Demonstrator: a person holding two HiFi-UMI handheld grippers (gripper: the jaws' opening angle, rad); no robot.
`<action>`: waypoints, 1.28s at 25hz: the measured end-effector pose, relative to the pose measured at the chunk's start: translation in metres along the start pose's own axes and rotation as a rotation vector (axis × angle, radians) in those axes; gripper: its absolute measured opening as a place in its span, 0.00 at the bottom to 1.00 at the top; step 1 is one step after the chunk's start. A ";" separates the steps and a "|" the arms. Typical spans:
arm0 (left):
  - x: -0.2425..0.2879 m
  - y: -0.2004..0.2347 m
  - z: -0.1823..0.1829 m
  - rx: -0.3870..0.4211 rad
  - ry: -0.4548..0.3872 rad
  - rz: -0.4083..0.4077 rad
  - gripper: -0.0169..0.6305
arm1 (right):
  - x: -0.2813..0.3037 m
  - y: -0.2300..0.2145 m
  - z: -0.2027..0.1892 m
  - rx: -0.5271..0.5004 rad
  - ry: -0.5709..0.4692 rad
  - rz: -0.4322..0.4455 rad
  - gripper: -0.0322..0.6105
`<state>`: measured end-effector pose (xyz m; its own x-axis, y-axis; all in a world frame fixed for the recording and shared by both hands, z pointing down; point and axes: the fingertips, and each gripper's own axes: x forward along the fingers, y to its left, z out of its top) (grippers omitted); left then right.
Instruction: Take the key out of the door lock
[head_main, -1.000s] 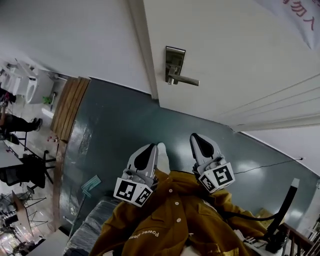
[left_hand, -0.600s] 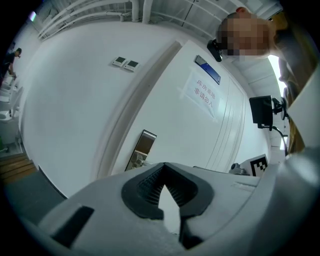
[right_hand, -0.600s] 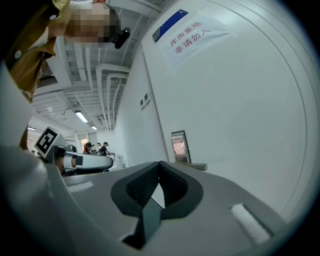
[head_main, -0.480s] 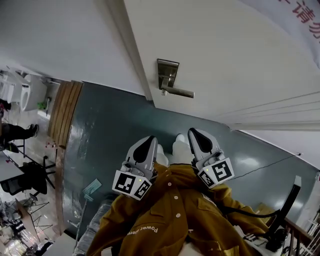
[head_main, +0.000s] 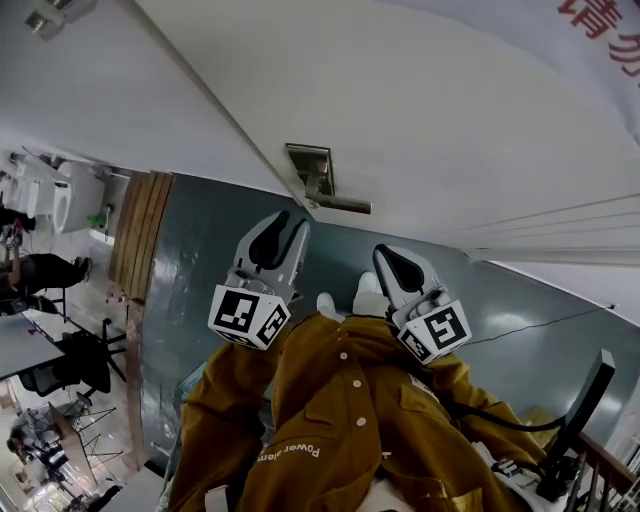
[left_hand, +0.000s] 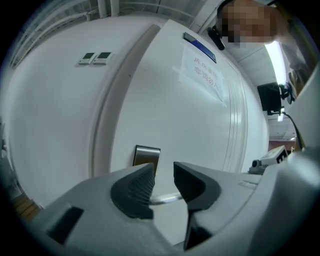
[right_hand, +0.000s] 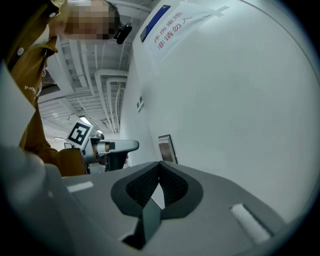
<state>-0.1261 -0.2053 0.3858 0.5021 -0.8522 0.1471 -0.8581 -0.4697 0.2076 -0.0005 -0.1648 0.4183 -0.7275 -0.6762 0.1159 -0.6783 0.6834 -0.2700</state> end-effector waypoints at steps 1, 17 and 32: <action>0.006 0.006 0.012 0.013 -0.015 -0.002 0.21 | 0.000 -0.001 -0.001 0.001 -0.001 0.002 0.06; 0.064 0.059 0.125 0.174 -0.119 0.048 0.09 | 0.013 -0.013 -0.019 0.132 0.003 0.005 0.06; 0.066 0.060 0.127 0.183 -0.121 0.066 0.03 | 0.101 -0.041 -0.115 0.864 -0.043 0.110 0.23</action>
<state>-0.1578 -0.3187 0.2855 0.4366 -0.8990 0.0348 -0.8997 -0.4361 0.0208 -0.0582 -0.2294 0.5512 -0.7679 -0.6404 0.0146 -0.2756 0.3097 -0.9100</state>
